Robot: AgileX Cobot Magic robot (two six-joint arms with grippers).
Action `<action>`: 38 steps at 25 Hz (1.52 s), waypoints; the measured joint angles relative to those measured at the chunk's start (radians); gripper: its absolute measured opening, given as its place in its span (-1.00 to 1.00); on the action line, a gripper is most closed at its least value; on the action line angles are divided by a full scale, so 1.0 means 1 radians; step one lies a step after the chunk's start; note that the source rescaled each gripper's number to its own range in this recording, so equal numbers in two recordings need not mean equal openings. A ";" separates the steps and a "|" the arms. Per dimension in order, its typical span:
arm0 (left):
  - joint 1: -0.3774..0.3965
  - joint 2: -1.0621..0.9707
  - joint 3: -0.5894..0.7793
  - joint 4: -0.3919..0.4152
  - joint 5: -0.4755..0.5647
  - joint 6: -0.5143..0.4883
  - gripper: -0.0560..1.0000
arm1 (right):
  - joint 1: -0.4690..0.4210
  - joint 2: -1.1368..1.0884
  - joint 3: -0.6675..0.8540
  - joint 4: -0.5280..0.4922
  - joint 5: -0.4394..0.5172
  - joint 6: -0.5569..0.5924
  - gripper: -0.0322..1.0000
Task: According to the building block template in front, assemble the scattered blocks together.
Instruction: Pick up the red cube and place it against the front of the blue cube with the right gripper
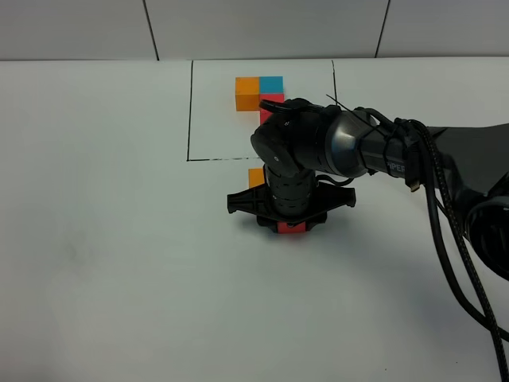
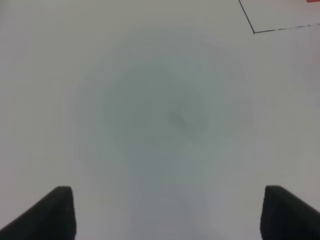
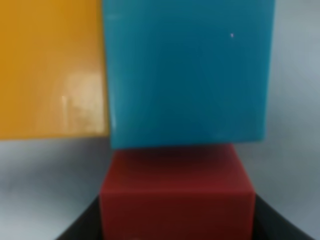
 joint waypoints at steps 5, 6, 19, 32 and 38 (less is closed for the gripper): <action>0.000 0.000 0.000 0.000 0.001 0.000 0.46 | -0.002 0.001 0.000 -0.002 -0.009 0.000 -0.93; 0.000 0.000 0.000 0.000 0.001 0.000 0.46 | -0.002 0.002 0.000 -0.003 -0.012 0.000 -0.93; 0.000 0.000 0.000 0.000 0.000 0.001 0.46 | -0.003 0.015 -0.001 -0.007 -0.019 -0.007 -0.93; 0.000 0.000 0.000 0.000 0.000 0.001 0.46 | -0.005 0.016 -0.001 -0.006 -0.020 -0.059 -0.93; 0.000 0.000 0.000 0.000 0.000 0.001 0.46 | -0.005 0.016 -0.001 -0.006 -0.024 -0.063 -0.93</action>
